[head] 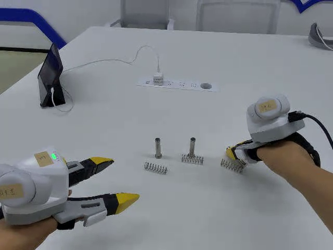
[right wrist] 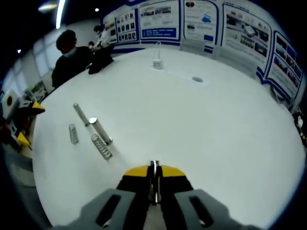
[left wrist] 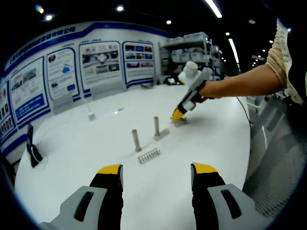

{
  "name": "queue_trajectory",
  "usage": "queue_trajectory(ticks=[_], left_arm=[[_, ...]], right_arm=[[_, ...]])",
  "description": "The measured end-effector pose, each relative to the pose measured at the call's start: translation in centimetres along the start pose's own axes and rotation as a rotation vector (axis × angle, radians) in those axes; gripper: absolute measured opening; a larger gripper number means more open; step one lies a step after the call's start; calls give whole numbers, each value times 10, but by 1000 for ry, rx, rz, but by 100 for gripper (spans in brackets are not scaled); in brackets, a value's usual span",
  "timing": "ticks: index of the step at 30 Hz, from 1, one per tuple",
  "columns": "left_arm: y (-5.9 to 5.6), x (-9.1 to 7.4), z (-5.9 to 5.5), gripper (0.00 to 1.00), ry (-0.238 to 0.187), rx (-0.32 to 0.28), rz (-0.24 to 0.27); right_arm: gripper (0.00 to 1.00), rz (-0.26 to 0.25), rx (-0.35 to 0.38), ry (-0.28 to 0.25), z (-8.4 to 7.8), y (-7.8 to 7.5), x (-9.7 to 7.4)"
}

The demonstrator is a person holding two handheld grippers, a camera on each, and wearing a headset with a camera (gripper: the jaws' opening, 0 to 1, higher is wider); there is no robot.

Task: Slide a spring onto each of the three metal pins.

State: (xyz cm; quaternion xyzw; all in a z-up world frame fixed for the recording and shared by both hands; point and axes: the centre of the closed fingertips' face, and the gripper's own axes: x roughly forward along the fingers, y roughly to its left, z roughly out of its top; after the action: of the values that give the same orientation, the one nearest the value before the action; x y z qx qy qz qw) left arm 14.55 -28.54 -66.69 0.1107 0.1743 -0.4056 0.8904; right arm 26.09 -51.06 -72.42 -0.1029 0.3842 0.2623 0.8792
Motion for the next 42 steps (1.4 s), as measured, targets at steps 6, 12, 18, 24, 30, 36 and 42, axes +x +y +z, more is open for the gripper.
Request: queue_trajectory(ticks=[6, 12, 18, 24, 30, 36, 42], left_arm=[[-3, 1, 4, 58, -6, 13, -10], [-3, -1, 6, 58, -10, 18, -9], [-2, -4, 8, 58, -10, 24, -4], [-3, -5, 10, 58, -11, 29, -3], [-5, -5, 12, 58, -11, 36, -5], [-5, -6, 12, 58, -7, 40, -3], [-6, -7, 13, 58, -6, 40, 2]], right_arm=[[9, 0, 11, -39, 7, -1, -10], [9, 5, 3, -59, 11, 9, -19], [9, 15, 9, -76, 13, 13, -22], [9, 22, 12, -89, 13, 15, -24], [9, 28, 13, -94, 9, 17, -28], [9, 33, 4, -103, 6, 19, -31], [9, 45, -16, -106, 5, 22, -34]])
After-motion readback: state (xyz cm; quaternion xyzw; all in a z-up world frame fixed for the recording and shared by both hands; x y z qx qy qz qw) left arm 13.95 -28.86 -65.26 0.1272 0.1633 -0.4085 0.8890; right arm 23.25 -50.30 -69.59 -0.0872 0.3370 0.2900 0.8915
